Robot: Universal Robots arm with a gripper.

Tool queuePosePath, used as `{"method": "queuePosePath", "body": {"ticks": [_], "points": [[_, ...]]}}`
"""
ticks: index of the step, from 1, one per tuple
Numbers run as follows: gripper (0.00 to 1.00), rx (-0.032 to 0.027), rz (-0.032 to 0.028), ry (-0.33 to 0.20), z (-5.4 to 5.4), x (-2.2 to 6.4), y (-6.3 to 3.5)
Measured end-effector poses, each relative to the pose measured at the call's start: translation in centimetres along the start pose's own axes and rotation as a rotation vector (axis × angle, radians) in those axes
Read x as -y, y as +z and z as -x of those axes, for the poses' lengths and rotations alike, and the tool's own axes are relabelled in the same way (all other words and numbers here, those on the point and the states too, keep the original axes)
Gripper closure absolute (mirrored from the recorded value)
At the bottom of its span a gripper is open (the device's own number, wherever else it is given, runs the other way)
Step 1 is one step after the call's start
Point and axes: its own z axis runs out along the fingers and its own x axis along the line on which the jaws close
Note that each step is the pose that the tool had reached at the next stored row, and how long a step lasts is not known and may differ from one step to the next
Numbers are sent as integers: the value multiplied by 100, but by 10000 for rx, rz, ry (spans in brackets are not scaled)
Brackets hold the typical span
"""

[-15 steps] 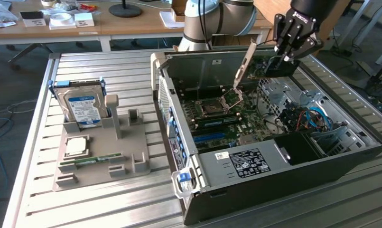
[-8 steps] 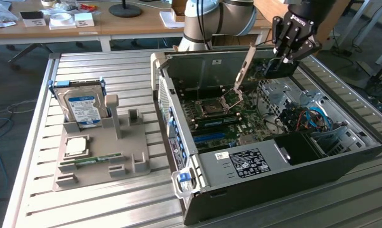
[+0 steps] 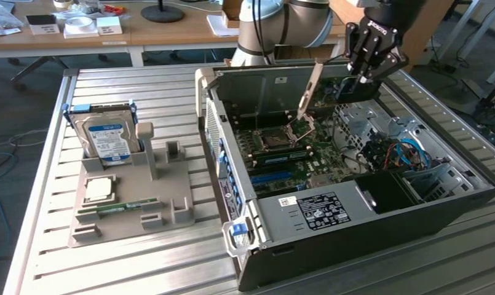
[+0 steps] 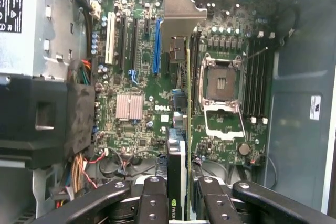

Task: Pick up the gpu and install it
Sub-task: 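Insert the gpu into the slot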

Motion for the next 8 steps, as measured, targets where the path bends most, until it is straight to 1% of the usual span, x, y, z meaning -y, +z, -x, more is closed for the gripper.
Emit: {"method": "queuePosePath", "body": {"ticks": [2,8], "points": [[73,-14,-28,1,1,-35,7],[73,-23,-43,2,7,-141,14]]}}
